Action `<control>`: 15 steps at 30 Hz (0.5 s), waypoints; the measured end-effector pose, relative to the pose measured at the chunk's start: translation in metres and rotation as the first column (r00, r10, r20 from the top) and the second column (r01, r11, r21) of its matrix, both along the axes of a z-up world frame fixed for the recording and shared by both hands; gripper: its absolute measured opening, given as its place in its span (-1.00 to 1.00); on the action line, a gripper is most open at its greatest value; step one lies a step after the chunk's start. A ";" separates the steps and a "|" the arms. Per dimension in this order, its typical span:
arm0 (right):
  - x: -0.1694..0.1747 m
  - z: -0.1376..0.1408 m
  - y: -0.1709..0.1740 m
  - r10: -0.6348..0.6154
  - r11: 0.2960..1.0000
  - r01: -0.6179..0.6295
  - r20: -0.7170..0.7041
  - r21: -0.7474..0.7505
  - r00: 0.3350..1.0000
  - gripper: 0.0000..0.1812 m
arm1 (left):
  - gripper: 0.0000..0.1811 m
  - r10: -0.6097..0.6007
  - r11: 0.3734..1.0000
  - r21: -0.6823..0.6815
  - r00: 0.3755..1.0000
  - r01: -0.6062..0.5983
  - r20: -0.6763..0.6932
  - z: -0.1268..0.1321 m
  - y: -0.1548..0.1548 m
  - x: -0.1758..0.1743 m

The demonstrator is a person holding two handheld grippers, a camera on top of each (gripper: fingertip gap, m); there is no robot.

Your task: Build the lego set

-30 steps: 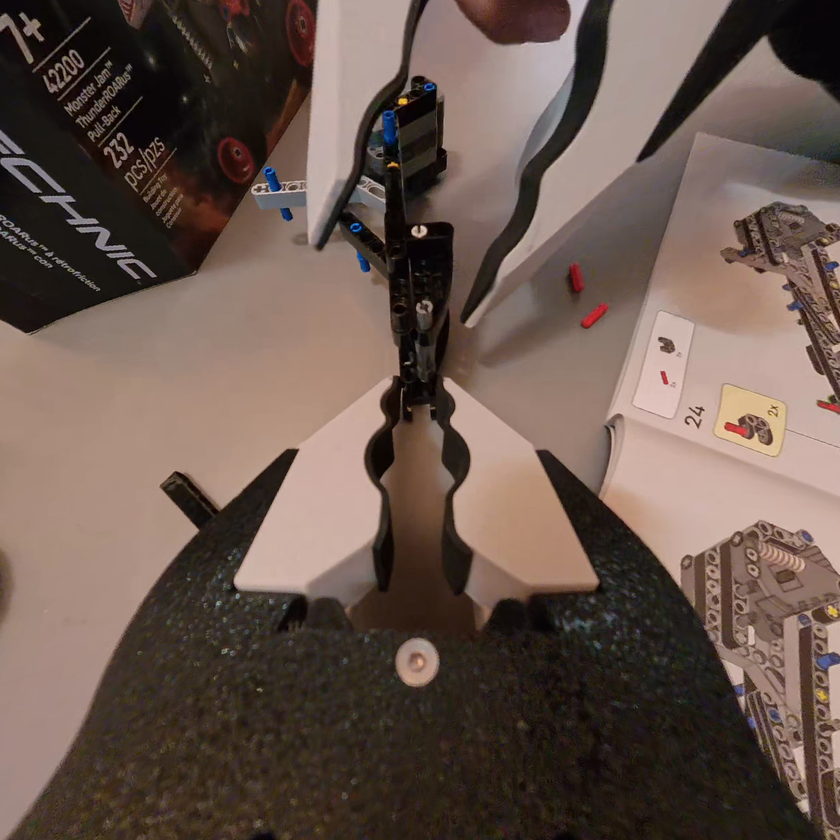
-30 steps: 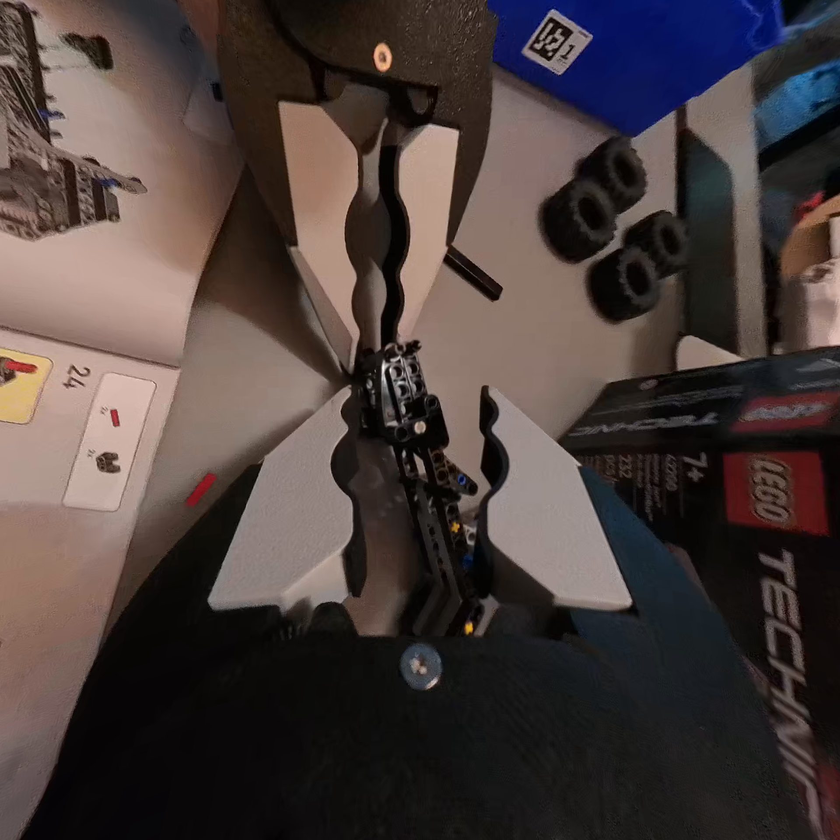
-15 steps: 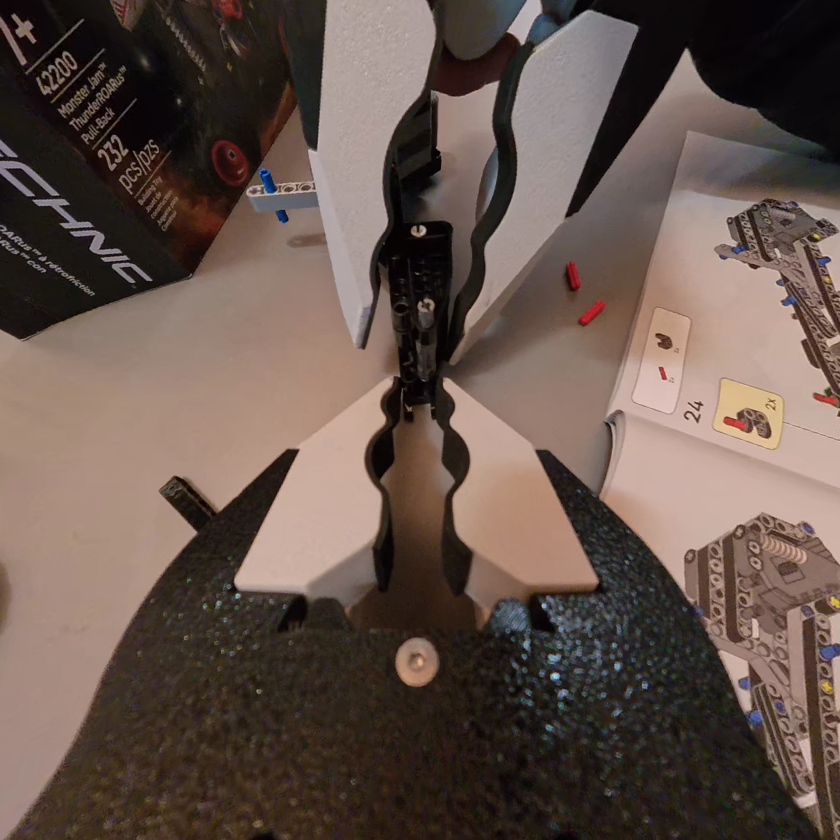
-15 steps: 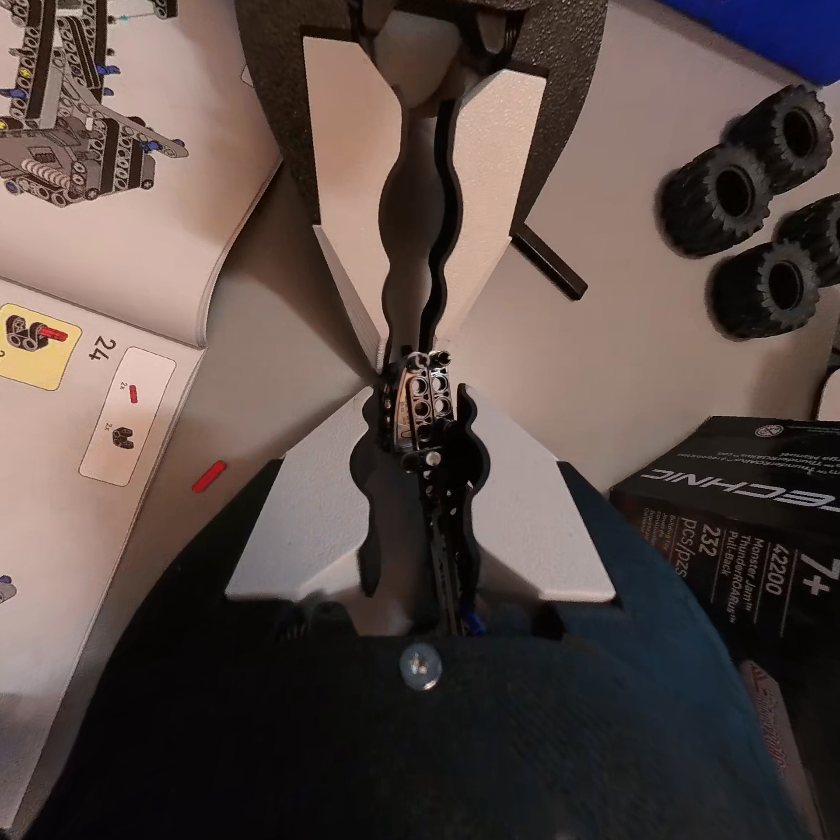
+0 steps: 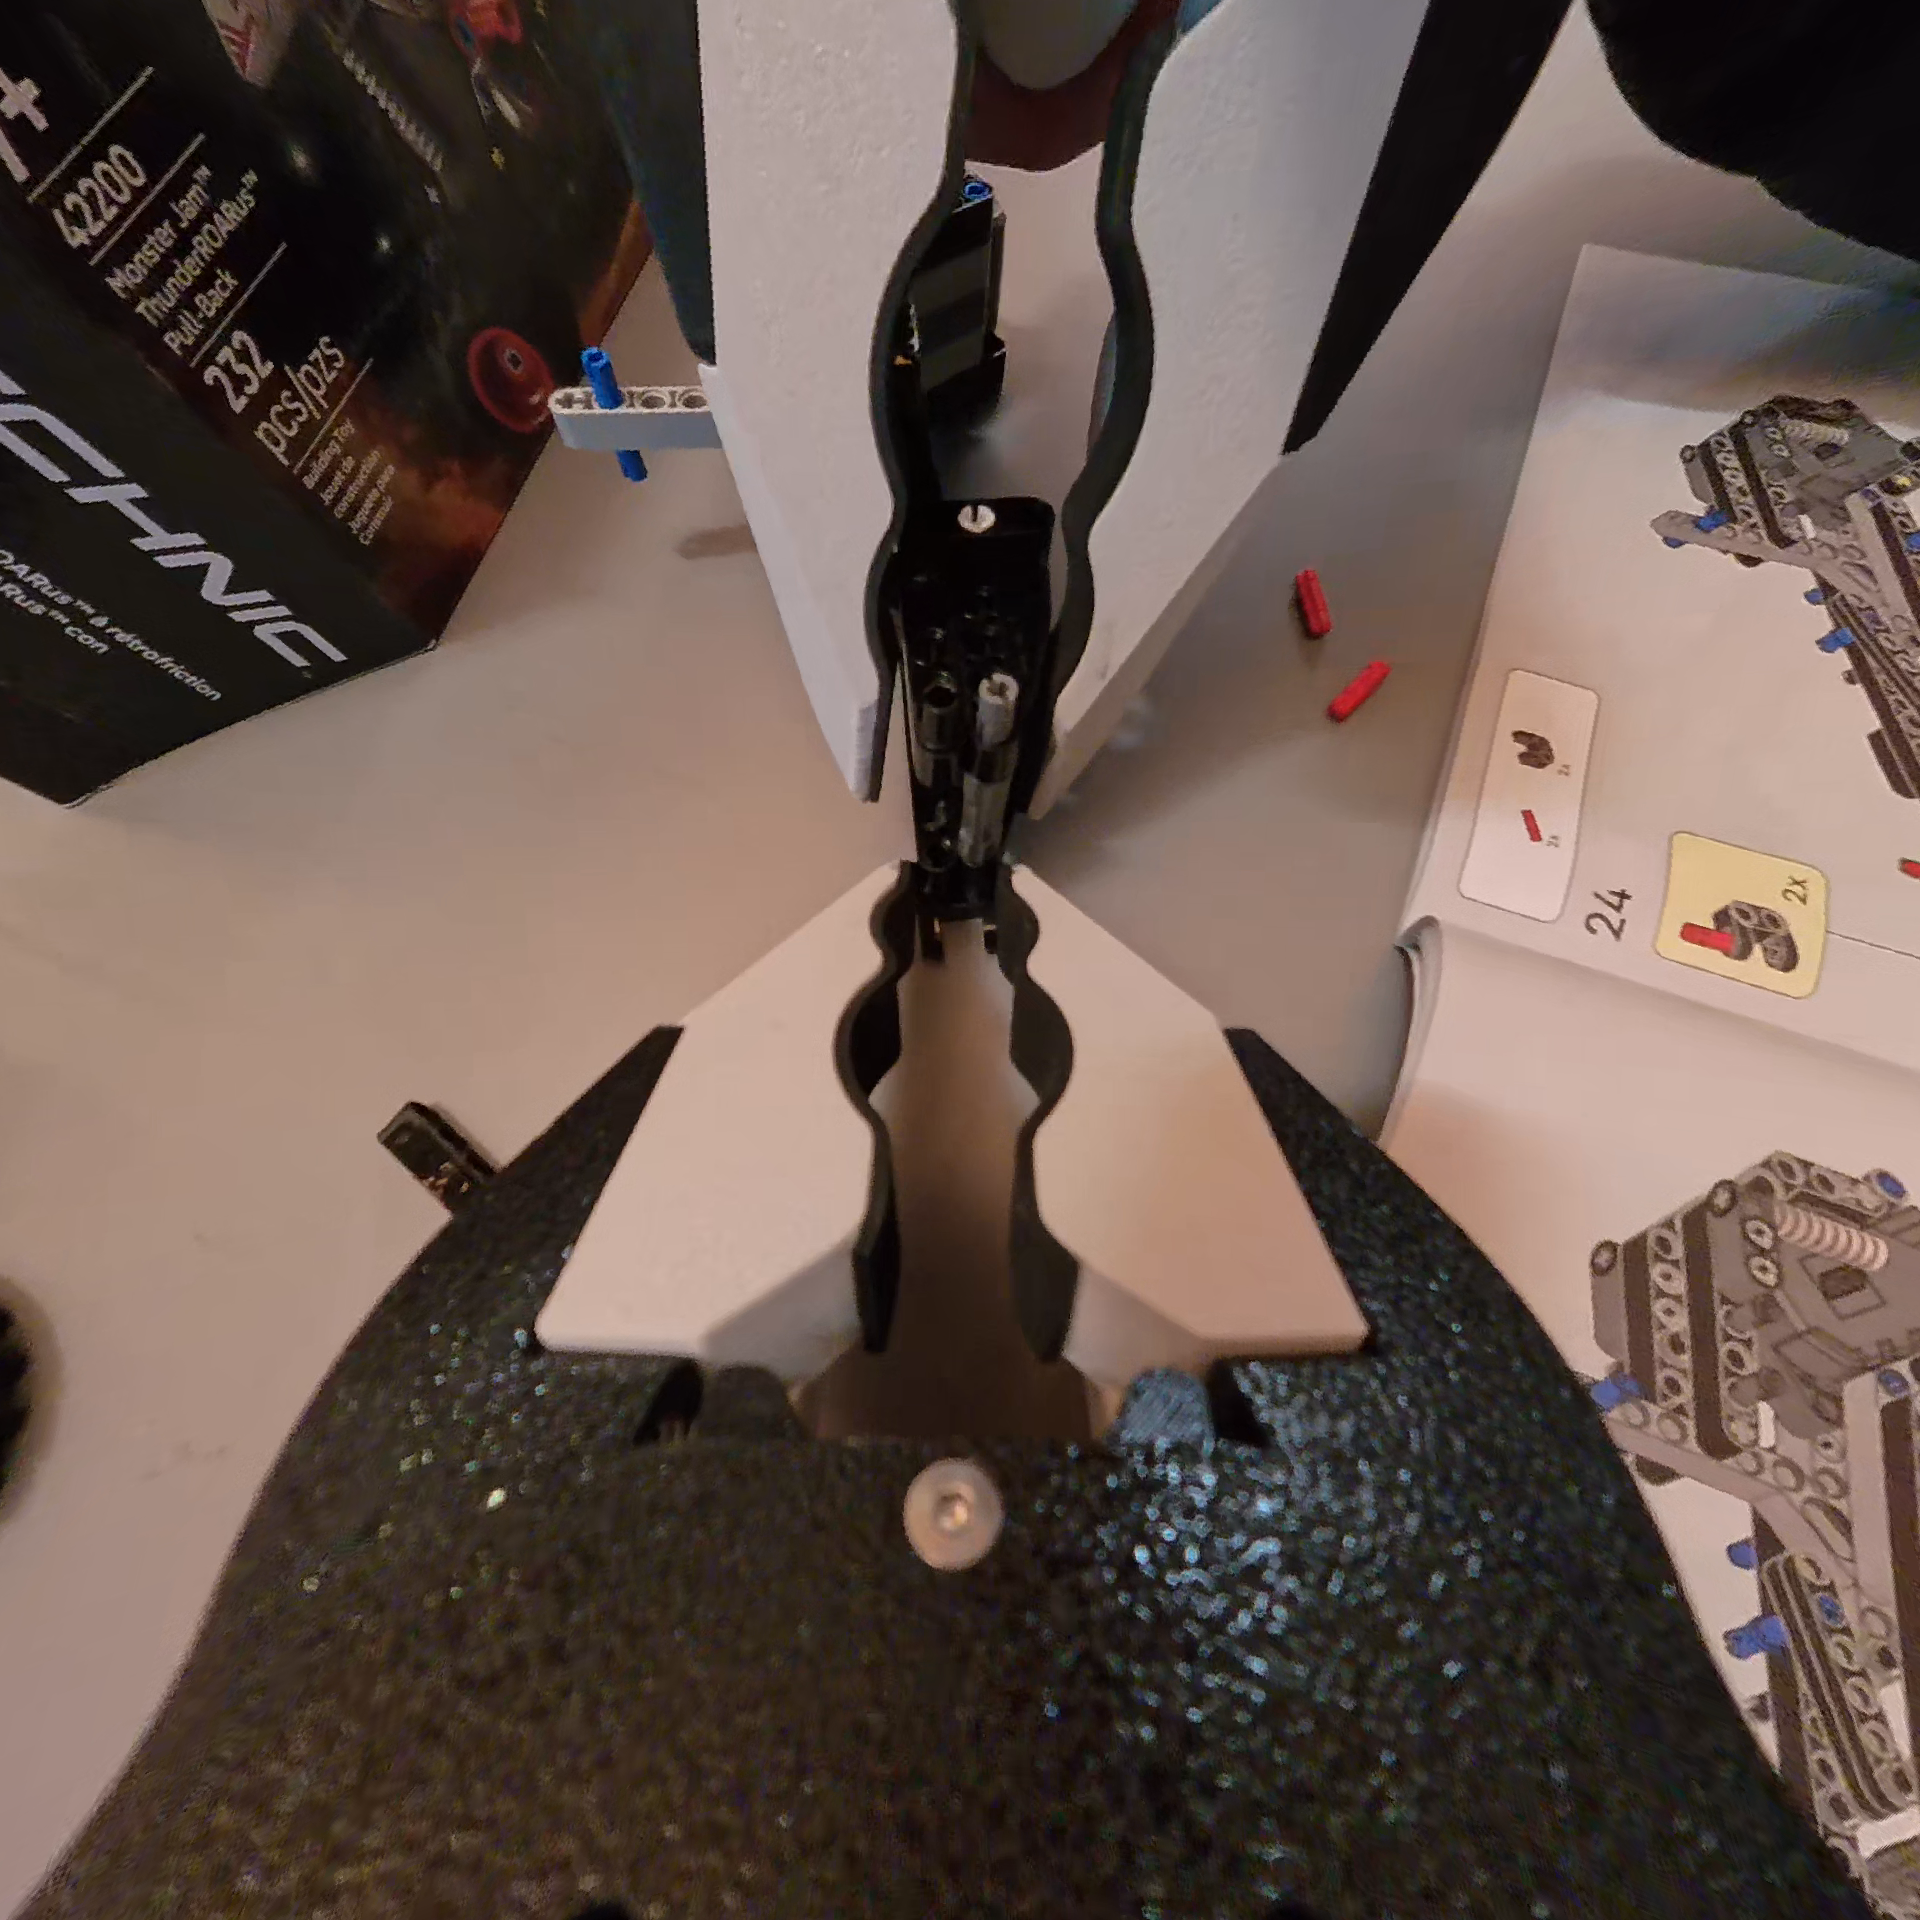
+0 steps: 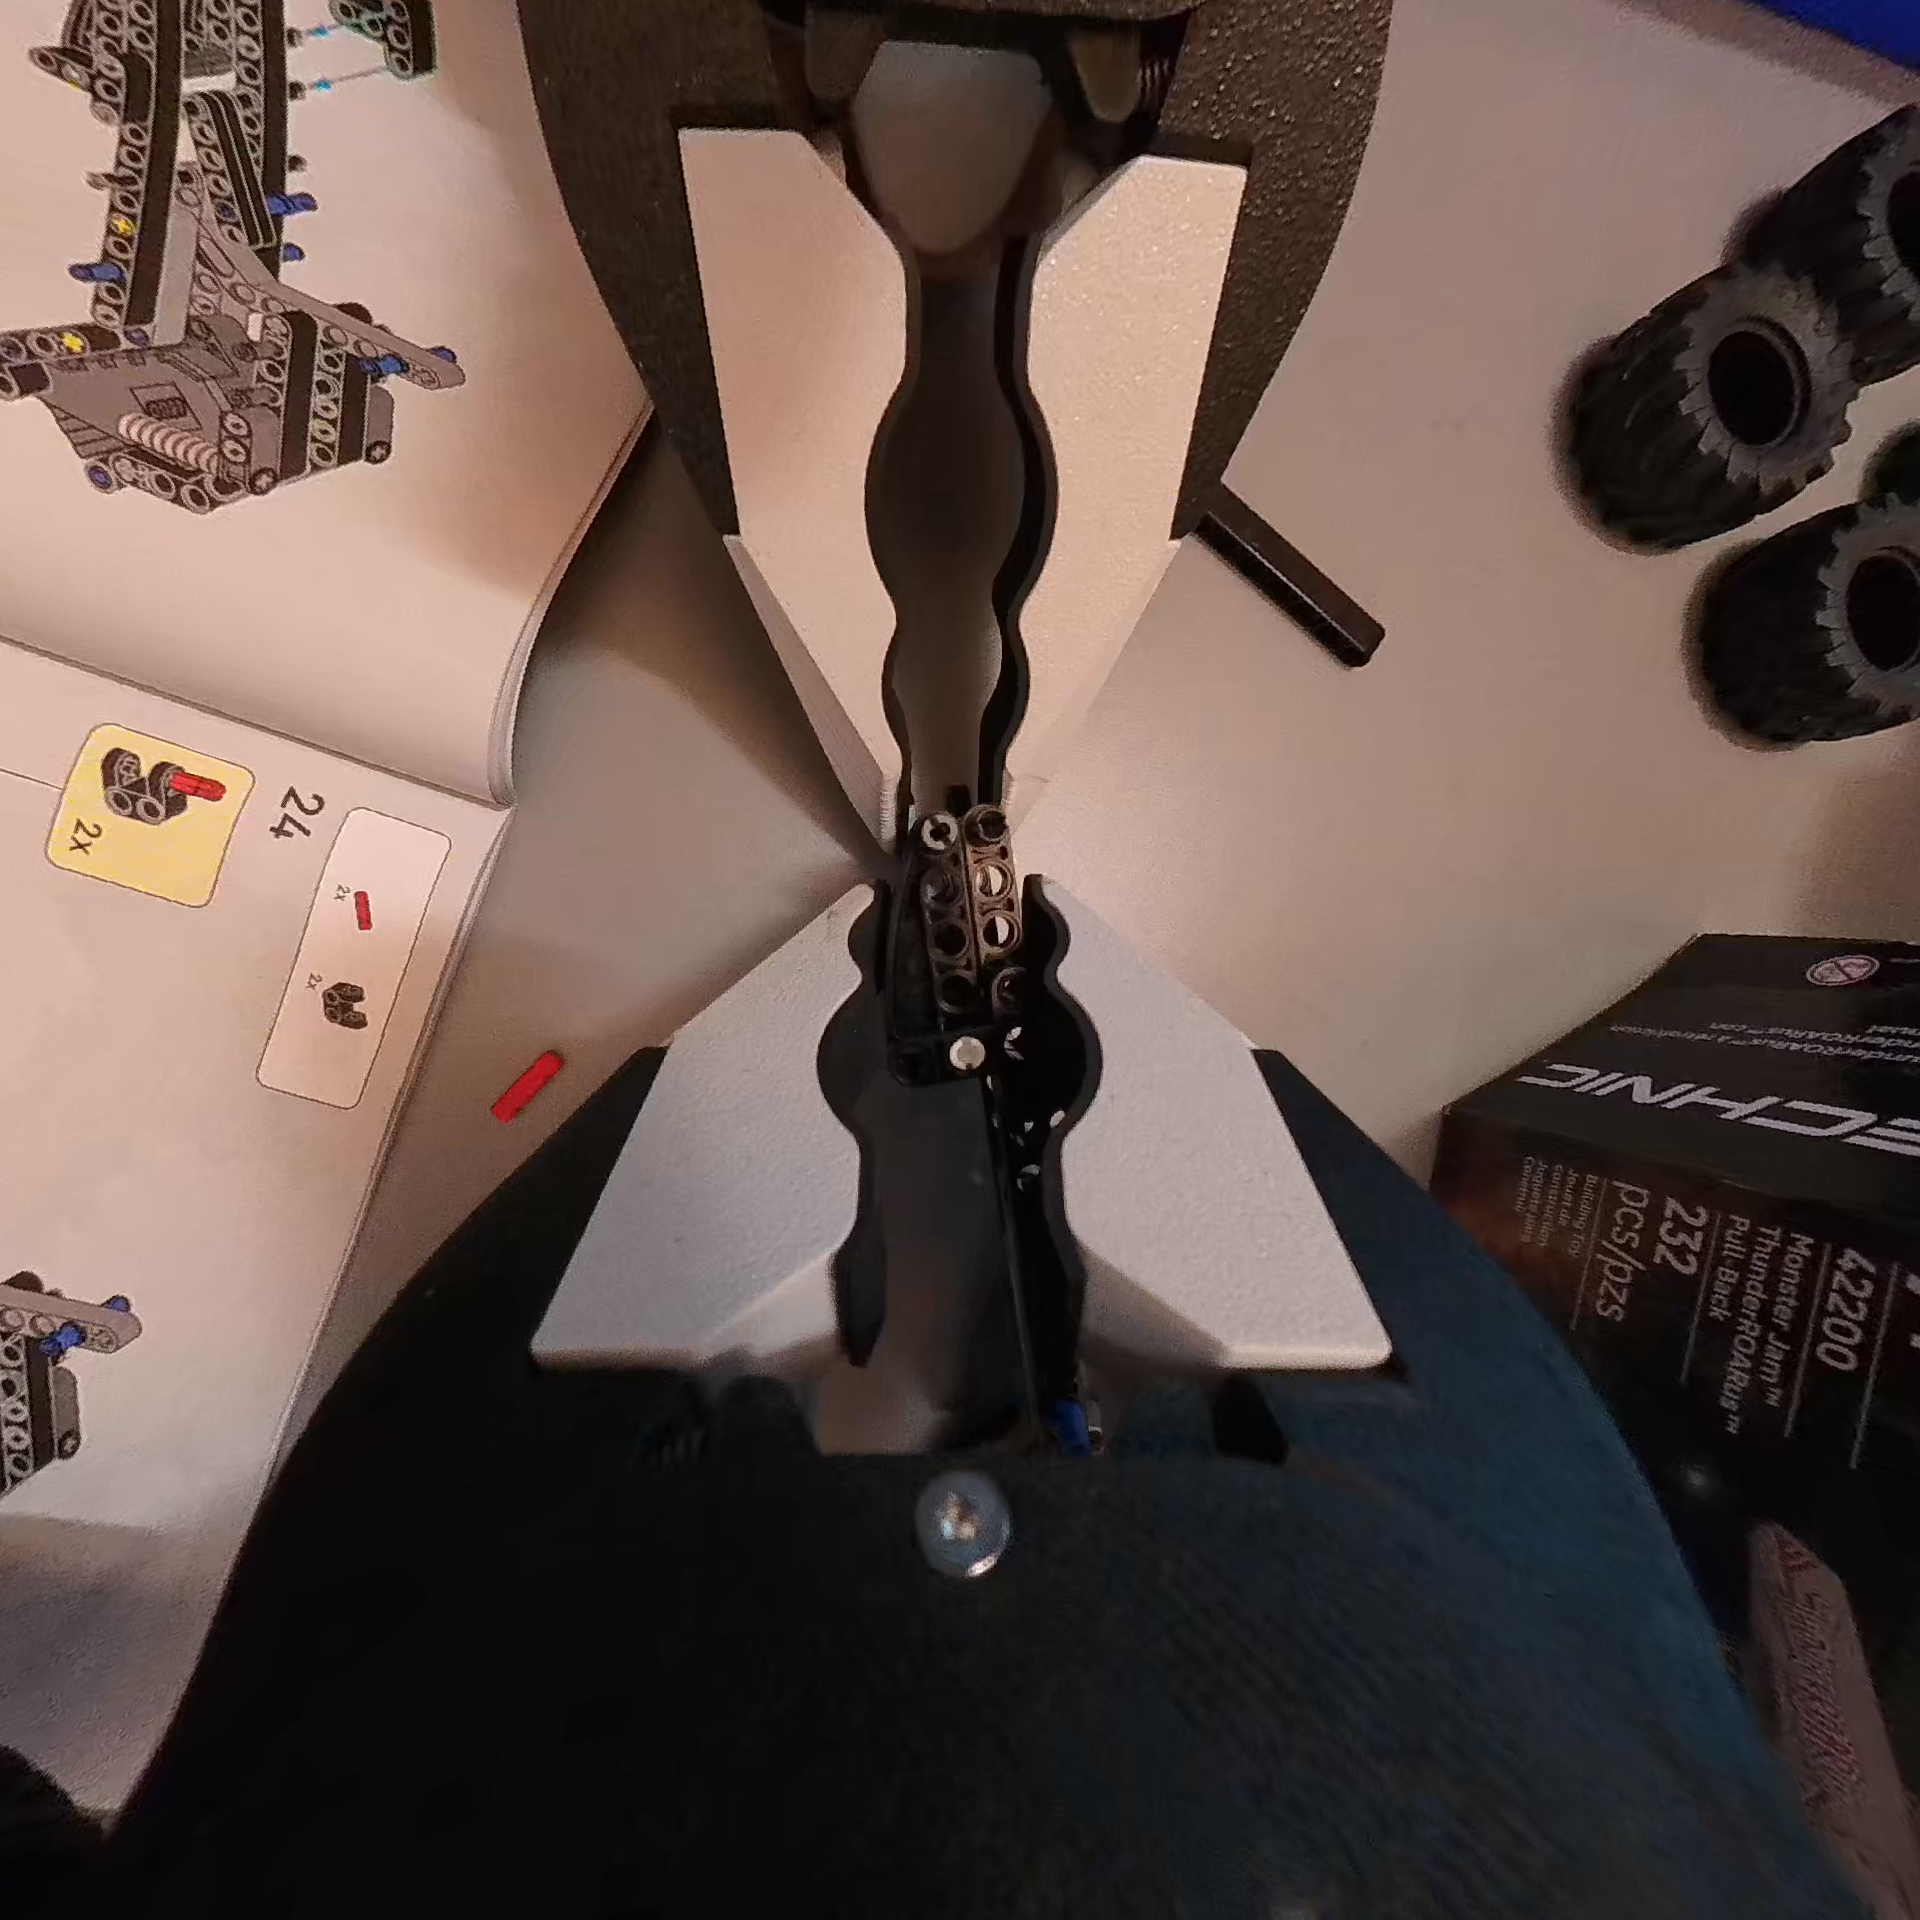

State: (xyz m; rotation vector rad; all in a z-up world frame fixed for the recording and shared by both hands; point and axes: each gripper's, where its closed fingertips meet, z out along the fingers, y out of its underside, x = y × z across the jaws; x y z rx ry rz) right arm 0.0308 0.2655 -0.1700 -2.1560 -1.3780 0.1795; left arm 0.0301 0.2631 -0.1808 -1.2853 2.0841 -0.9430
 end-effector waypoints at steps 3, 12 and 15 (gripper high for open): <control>0.000 0.000 0.001 -0.006 1.000 0.006 -0.006 -0.014 1.000 -0.76 | -0.86 0.004 1.000 0.008 1.000 -0.004 -0.004 -0.001 0.001 0.000; -0.001 0.001 0.004 -0.004 1.000 0.003 -0.030 -0.029 1.000 -0.76 | -0.77 -0.011 1.000 -0.006 1.000 0.011 -0.019 -0.001 0.004 -0.007; -0.001 0.000 0.004 0.005 0.999 -0.006 -0.028 -0.034 1.000 -0.76 | -0.73 0.008 1.000 -0.030 1.000 -0.008 -0.014 0.003 0.014 -0.012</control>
